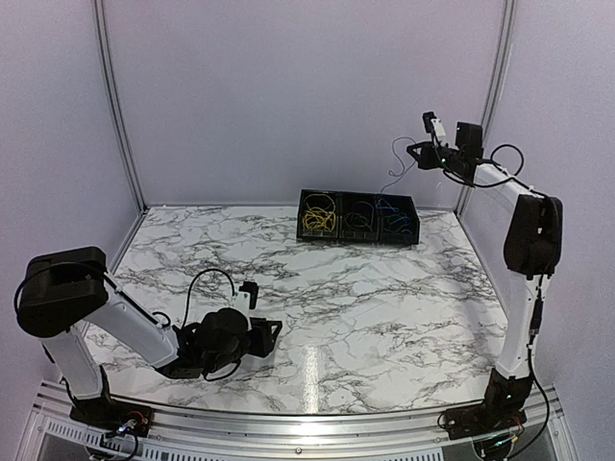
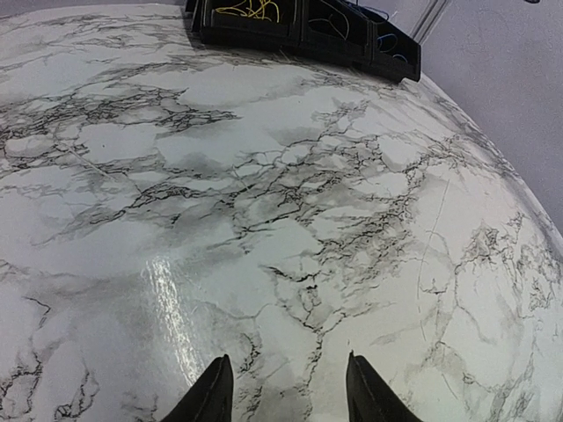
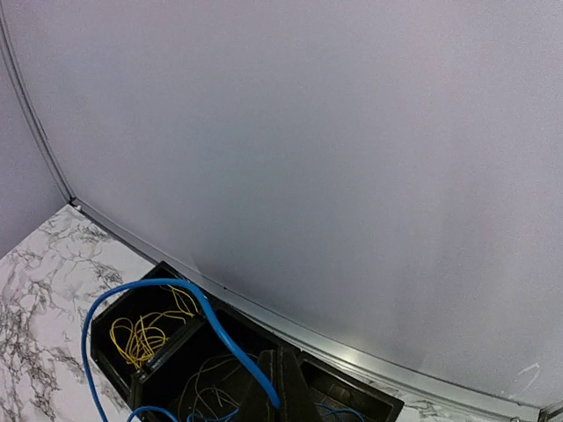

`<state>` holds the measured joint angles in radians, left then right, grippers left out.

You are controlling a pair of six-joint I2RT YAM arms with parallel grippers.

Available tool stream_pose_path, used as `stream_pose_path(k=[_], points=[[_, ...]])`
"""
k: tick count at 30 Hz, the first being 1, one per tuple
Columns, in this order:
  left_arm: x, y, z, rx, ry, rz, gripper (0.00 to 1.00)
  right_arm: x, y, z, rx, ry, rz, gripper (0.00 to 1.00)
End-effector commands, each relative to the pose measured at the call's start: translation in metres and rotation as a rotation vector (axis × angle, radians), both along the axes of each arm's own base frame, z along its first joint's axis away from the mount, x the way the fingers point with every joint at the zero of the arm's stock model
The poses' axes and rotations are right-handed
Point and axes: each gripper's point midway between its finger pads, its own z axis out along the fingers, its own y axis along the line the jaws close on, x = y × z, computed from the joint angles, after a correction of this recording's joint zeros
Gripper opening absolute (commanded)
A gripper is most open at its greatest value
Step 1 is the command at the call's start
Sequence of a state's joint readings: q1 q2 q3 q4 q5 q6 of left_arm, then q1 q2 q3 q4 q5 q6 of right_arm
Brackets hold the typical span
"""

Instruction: Untangle the cables

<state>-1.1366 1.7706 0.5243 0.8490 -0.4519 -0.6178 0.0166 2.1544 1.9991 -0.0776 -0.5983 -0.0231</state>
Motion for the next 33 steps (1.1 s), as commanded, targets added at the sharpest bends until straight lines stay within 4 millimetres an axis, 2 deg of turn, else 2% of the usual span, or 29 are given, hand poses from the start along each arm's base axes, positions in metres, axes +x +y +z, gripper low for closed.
stream_pose_path(k=[1,3,4,5,13,18,24,28,31,33], points=[[-0.004,0.003,0.007,-0.027,0.001,-0.001,0.46,0.02,-0.012,-0.022,-0.019,0.013,-0.063,0.0],[-0.005,0.007,0.006,-0.026,0.003,0.006,0.46,0.024,-0.014,-0.036,-0.026,0.036,-0.077,0.0],[-0.005,0.008,0.006,-0.027,0.004,0.01,0.46,0.028,-0.03,-0.042,-0.028,0.045,-0.109,0.0],[-0.005,0.009,0.006,-0.027,0.006,0.013,0.46,0.03,-0.038,-0.046,-0.029,0.053,-0.127,0.0],[-0.004,0.003,0.001,-0.022,0.016,0.008,0.46,0.041,-0.07,-0.083,-0.129,0.112,-0.284,0.0],[-0.003,-0.004,-0.002,-0.02,0.021,-0.006,0.46,0.04,-0.085,-0.086,-0.162,0.123,-0.364,0.0],[-0.004,-0.005,-0.004,-0.014,0.027,-0.011,0.46,0.039,-0.083,-0.092,-0.177,0.135,-0.357,0.0],[-0.005,-0.004,-0.007,-0.014,0.037,-0.01,0.46,0.035,-0.065,-0.113,-0.222,0.166,-0.28,0.0],[-0.005,-0.004,-0.009,-0.016,0.044,-0.009,0.46,0.034,-0.061,-0.129,-0.246,0.197,-0.263,0.0],[-0.005,-0.004,-0.009,-0.018,0.045,-0.008,0.46,0.031,-0.041,-0.137,-0.255,0.208,-0.227,0.0]])
